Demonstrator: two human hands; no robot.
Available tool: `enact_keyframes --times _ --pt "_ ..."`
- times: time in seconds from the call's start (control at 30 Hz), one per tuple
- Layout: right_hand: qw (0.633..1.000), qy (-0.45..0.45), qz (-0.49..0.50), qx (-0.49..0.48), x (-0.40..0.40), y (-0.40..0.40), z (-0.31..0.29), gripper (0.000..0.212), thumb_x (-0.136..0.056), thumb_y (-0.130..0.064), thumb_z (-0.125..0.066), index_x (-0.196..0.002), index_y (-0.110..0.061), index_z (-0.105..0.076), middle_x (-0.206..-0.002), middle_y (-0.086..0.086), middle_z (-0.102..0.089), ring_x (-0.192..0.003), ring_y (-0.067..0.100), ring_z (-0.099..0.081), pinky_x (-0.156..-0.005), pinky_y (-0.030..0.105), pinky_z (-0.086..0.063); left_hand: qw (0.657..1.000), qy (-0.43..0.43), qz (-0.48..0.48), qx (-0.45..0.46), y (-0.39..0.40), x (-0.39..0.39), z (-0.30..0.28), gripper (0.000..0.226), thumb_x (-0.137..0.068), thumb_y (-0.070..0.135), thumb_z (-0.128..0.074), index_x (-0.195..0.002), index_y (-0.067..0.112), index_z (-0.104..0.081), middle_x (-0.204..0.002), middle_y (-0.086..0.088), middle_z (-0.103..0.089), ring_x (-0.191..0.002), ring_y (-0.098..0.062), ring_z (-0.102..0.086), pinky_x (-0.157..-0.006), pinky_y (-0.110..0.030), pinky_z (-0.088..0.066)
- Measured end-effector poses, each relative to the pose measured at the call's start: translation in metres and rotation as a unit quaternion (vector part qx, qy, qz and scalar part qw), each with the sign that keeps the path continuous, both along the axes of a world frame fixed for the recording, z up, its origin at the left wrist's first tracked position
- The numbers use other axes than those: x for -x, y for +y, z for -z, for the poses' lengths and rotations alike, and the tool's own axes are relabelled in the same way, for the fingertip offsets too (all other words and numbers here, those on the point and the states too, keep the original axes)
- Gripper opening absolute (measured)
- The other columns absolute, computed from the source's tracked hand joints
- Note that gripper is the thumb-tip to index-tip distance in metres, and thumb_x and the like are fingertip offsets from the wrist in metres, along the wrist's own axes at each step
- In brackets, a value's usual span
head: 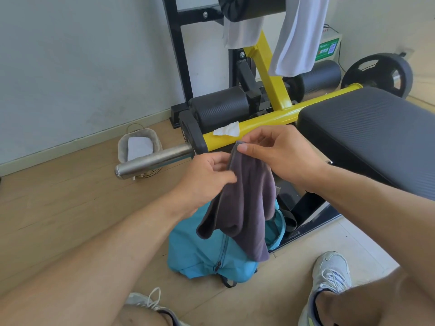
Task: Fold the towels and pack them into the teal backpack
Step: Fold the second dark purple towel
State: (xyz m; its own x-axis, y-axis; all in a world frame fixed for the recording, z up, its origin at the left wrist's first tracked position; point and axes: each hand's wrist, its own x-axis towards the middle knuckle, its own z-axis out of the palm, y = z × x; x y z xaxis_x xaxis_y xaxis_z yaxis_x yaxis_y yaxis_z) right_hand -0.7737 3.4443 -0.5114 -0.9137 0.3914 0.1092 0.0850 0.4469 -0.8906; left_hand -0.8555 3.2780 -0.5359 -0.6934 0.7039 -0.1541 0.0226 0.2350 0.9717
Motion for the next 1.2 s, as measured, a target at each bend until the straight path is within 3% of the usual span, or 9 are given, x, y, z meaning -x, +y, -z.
enact_keyframes --times 0.13,0.2,0.3,0.4,0.5,0.57,0.7,1.0,1.2 --pt "0.998 0.054 0.016 -0.008 0.0 0.004 -0.007 0.01 -0.099 -0.03 -0.065 -0.093 -0.024 -0.072 -0.089 -0.011 -0.07 -0.082 0.003 -0.064 -0.083 0.028 -0.053 0.964 0.171 0.037 0.202 -0.006 0.008 0.008 0.024 -0.081 -0.001 -0.063 -0.081 0.02 -0.073 -0.077 0.0 -0.074 -0.07 -0.016 -0.067 -0.059 -0.023 -0.049" --pt "0.997 0.066 0.041 -0.004 0.0 0.009 -0.008 0.026 -0.105 -0.034 -0.054 -0.085 -0.026 -0.069 -0.082 -0.009 -0.068 -0.084 0.01 -0.065 -0.087 0.033 -0.052 0.949 0.186 0.043 0.25 -0.01 0.017 0.017 0.023 -0.078 -0.003 -0.061 -0.068 0.018 -0.065 -0.066 0.001 -0.064 -0.064 -0.015 -0.057 -0.052 -0.018 -0.04" --pt "0.992 0.088 0.086 0.02 -0.001 0.021 -0.01 0.035 -0.109 -0.034 -0.041 -0.08 -0.024 -0.057 -0.07 -0.01 -0.064 -0.088 0.022 -0.07 -0.099 0.052 -0.052 0.933 0.184 0.065 0.301 -0.021 0.031 0.031 0.026 -0.076 -0.007 -0.053 -0.08 0.009 -0.074 -0.069 0.001 -0.063 -0.066 -0.013 -0.054 -0.055 -0.021 -0.039" --pt "0.997 0.016 0.059 0.053 -0.005 0.022 -0.01 0.033 -0.109 -0.03 -0.041 -0.088 -0.012 -0.058 -0.074 -0.001 -0.064 -0.08 0.02 -0.07 -0.096 0.049 -0.056 0.941 0.147 0.037 0.303 -0.023 0.033 0.035 0.03 -0.078 -0.006 -0.046 -0.087 0.001 -0.073 -0.072 -0.004 -0.061 -0.068 -0.016 -0.051 -0.059 -0.026 -0.037" --pt "0.991 -0.121 -0.047 -0.019 -0.01 0.015 0.003 0.029 -0.1 -0.046 -0.055 -0.104 -0.019 -0.066 -0.099 -0.003 -0.072 -0.099 0.015 -0.069 -0.097 0.043 -0.055 0.957 0.097 0.002 0.272 -0.015 0.024 0.025 0.028 -0.085 -0.004 -0.045 -0.072 0.004 -0.068 -0.059 0.0 -0.057 -0.053 -0.01 -0.046 -0.046 -0.018 -0.035" --pt "0.972 -0.186 -0.12 -0.081 -0.01 0.008 0.012 0.045 -0.085 -0.06 -0.069 -0.119 -0.032 -0.061 -0.112 -0.011 -0.067 -0.106 0.007 -0.064 -0.099 0.037 -0.053 0.967 0.096 0.006 0.238 -0.012 0.022 0.021 0.031 -0.09 0.005 -0.047 -0.059 0.008 -0.055 -0.053 0.001 -0.047 -0.047 -0.006 -0.037 -0.045 -0.016 -0.03" --pt "0.932 -0.261 -0.205 -0.148 -0.007 -0.006 0.024 0.076 -0.074 -0.062 -0.08 -0.137 -0.036 -0.046 -0.126 -0.016 -0.059 -0.114 0.005 -0.059 -0.101 0.031 -0.049 0.971 0.132 0.053 0.192 -0.011 0.024 0.014 0.034 -0.093 0.023 -0.051 -0.076 -0.006 -0.059 -0.072 -0.018 -0.054 -0.068 -0.015 -0.044 -0.067 -0.034 -0.037" --pt "0.941 -0.212 -0.161 -0.211 0.007 0.001 0.037 0.008 -0.09 -0.028 -0.07 -0.089 -0.022 -0.065 -0.082 -0.005 -0.068 -0.076 0.011 -0.062 -0.07 0.034 -0.05 0.964 0.173 0.061 0.194 -0.016 0.034 0.012 0.062 -0.093 0.067 -0.047 -0.09 0.013 -0.077 -0.093 -0.017 -0.075 -0.073 -0.015 -0.06 -0.089 -0.049 -0.052" --pt "0.996 -0.074 -0.046 -0.006 0.008 0.023 0.034 0.003 -0.091 -0.023 -0.076 -0.088 -0.024 -0.074 -0.086 -0.005 -0.075 -0.087 0.009 -0.07 -0.081 0.03 -0.055 0.955 0.151 0.045 0.251 -0.032 0.047 0.018 0.069 -0.096 0.069 -0.045 -0.089 0.008 -0.076 -0.085 -0.014 -0.075 -0.07 -0.018 -0.067 -0.074 -0.035 -0.053"
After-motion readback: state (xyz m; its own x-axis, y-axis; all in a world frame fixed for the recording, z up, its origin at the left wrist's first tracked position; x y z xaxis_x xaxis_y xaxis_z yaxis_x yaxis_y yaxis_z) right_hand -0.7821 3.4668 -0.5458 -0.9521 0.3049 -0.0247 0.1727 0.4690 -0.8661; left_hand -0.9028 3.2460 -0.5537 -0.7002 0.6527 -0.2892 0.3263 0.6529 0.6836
